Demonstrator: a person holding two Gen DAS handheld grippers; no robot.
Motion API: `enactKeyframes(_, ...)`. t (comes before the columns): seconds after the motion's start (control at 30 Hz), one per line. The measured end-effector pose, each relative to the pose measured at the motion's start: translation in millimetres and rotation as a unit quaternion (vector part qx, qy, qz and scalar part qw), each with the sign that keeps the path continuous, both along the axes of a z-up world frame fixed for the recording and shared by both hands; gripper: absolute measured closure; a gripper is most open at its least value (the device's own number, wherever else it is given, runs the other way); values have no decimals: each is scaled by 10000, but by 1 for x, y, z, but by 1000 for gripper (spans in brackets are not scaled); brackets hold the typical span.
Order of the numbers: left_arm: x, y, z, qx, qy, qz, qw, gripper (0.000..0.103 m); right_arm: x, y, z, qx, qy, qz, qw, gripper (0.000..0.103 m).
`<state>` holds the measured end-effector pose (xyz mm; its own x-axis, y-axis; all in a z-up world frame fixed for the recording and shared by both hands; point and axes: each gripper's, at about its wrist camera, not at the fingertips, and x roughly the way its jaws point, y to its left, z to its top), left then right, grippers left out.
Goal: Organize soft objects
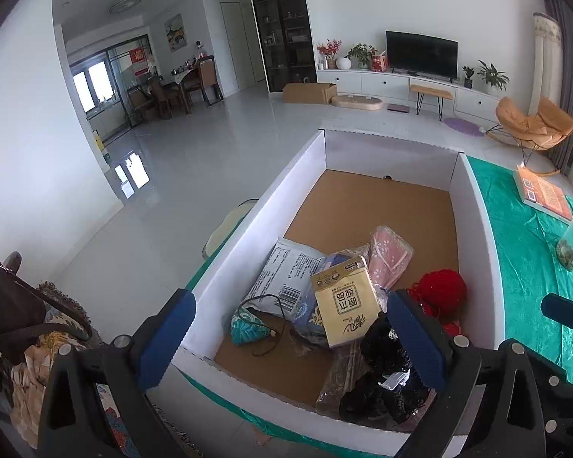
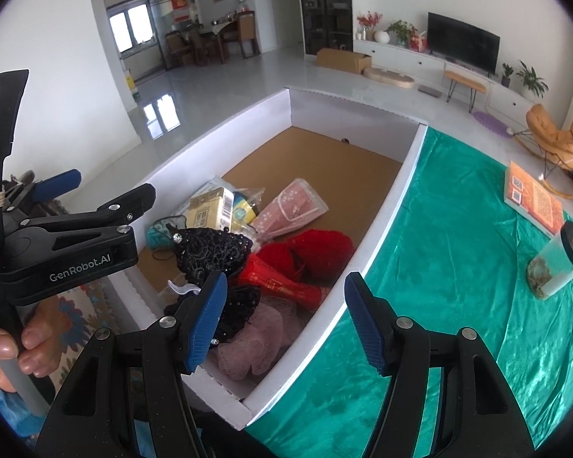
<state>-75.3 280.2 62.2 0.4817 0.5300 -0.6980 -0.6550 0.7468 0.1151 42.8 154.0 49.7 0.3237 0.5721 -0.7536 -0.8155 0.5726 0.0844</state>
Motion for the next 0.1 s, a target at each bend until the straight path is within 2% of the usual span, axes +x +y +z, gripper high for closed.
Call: enactKeyframes(0.1, -5, -1, 0, -157, -120, -51, 9998, 3, -4, 1, 1, 6, -37, 60, 10000, 35)
